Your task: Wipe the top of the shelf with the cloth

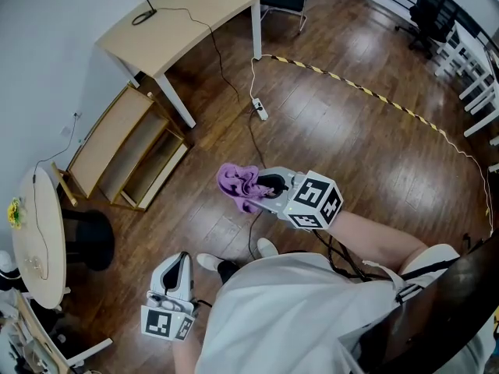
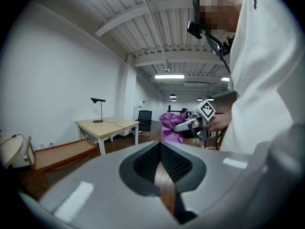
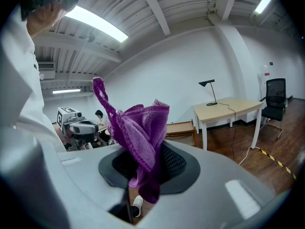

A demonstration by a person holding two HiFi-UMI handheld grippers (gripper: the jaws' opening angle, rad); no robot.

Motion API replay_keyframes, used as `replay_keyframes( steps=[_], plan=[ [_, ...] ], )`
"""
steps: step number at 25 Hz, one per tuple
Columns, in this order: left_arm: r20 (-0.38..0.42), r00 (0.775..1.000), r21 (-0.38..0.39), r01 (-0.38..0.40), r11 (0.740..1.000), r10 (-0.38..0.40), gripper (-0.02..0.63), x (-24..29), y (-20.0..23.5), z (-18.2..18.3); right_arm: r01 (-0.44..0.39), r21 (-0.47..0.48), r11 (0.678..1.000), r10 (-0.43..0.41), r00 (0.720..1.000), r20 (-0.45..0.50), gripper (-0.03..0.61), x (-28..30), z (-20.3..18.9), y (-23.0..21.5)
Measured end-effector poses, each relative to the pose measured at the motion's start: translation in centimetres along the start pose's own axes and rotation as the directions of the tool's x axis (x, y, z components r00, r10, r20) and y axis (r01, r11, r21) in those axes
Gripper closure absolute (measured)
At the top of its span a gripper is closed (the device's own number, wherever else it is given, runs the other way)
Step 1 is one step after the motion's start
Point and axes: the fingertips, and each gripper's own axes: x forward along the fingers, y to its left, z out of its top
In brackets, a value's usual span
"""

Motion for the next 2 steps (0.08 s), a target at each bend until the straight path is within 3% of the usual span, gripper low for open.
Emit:
replay_keyframes(
  steps=[2],
  plan=[
    [0.001,1.0,0.0,0.001,1.0,-0.001,0.595,0.13,-0.03,0.07,-0.004,-0.002,1.0,0.004,1.0,-0.004,0.477,0.08,-0.04,-0.04]
  ],
)
